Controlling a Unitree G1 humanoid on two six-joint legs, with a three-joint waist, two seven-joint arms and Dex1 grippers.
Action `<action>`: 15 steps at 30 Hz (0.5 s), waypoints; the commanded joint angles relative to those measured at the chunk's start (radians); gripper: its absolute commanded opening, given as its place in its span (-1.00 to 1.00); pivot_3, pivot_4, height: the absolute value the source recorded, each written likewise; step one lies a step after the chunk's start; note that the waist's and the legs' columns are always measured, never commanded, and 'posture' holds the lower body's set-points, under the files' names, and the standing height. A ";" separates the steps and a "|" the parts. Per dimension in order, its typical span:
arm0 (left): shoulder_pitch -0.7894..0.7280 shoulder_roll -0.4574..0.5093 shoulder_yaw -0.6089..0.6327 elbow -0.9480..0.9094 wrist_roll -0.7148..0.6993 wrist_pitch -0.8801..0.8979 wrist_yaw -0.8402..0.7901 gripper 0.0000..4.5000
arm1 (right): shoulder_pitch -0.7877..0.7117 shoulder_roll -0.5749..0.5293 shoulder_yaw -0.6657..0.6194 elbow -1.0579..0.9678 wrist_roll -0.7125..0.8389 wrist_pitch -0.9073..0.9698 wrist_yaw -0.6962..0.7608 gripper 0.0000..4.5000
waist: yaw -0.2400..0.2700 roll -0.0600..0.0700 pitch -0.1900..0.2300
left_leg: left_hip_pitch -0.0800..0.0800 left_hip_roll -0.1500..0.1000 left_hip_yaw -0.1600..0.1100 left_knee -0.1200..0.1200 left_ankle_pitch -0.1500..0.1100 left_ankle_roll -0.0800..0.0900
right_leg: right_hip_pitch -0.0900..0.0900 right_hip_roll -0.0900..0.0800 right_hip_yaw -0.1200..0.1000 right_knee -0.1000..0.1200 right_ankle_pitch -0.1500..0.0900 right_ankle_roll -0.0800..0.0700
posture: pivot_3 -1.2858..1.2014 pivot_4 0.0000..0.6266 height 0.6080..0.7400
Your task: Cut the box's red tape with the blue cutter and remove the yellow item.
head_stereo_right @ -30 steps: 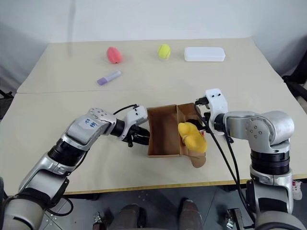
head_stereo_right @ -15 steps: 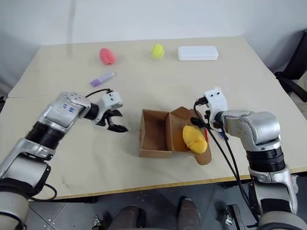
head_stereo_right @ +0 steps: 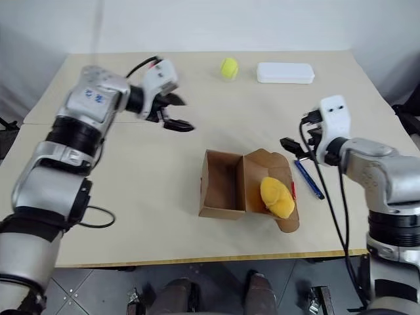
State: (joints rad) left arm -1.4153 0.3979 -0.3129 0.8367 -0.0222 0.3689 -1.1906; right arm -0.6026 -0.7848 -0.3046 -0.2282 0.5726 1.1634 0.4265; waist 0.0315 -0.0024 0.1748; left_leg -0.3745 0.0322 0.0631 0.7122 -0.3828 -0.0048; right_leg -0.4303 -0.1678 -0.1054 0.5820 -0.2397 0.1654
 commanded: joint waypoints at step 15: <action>0.058 -0.304 -0.090 -0.065 0.010 -0.116 -0.285 0.99 | 0.942 -0.018 -0.729 -0.451 0.155 -0.347 0.609 1.00 | 0.004 0.000 0.000 | 0.006 0.000 0.003 -0.004 0.000 0.001 | 0.003 0.000 -0.001 -0.008 0.001 -0.001 | 0.03 -0.52 1.00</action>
State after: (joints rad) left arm -1.3528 0.1110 -0.3873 0.8302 -0.0169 0.2477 -1.4641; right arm 0.3081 -0.7968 -0.9978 -0.6496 0.7526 0.8672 0.9949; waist 0.0359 -0.0029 0.1753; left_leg -0.3697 0.0314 0.0666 0.7097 -0.3834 -0.0039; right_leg -0.4272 -0.1680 -0.1049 0.5737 -0.2386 0.1643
